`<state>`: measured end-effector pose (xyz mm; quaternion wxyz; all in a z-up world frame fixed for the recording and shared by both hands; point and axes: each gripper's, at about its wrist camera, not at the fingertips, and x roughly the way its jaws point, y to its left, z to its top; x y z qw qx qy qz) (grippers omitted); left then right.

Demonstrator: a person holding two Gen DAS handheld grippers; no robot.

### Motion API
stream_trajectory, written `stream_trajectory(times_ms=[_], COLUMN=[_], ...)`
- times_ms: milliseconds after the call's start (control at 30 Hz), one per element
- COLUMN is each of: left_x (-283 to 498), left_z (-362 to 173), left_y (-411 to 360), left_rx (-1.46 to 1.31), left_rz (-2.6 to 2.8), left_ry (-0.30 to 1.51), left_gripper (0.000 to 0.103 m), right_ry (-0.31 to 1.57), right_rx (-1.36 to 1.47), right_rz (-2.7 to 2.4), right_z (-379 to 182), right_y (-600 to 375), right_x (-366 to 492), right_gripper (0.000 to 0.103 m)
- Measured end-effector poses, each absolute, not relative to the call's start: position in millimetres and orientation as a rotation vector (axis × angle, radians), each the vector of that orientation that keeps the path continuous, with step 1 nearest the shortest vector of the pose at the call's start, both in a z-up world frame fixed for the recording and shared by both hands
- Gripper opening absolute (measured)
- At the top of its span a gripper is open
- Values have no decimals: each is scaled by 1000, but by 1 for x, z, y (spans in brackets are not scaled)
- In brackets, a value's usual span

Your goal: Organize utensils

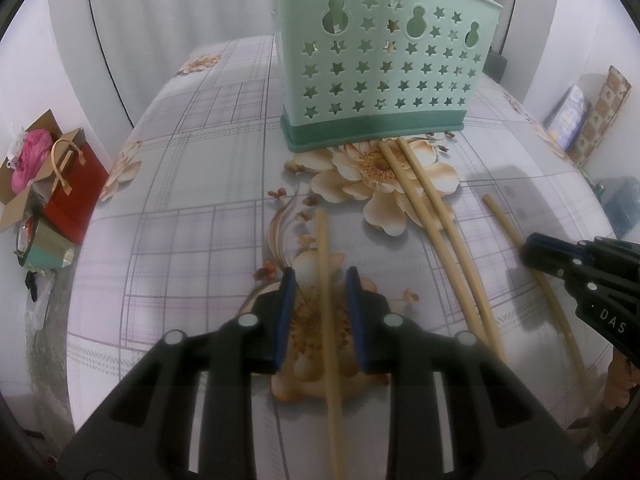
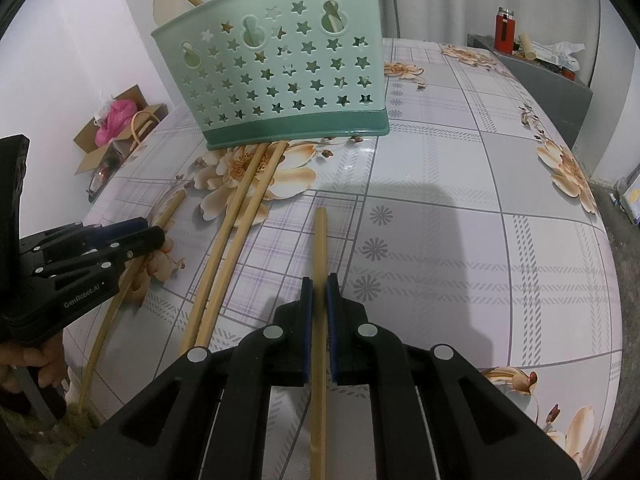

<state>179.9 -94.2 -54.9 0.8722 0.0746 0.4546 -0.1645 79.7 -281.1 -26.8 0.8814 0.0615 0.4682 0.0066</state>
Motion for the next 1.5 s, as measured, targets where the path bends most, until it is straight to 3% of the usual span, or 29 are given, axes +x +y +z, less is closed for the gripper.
stream_trajectory(times_ms=[233,333,367,733,1500], left_x=[190,197,200,203,199], left_z=[-55,-55,-54,-60,-55], left_y=[-93,-91,-90,-42,-80], left_rx=[176,177,167,-169,154], left_rz=[-337,-339,-343,-421,-388], left_ry=[940,934,937,1023,1017], left_gripper=[21,6,5,5,6], right_ry=[974,974,975,973,963], right_rx=[131,133,132,135,166], right_rz=[14,16,16,13,31], right_z=[-27,-27,-27,-26,-27], right_y=[-282,-282,-282,-282,-287], right_x=[79,80,79,79,79], right_gripper=[7,7,7,7,7])
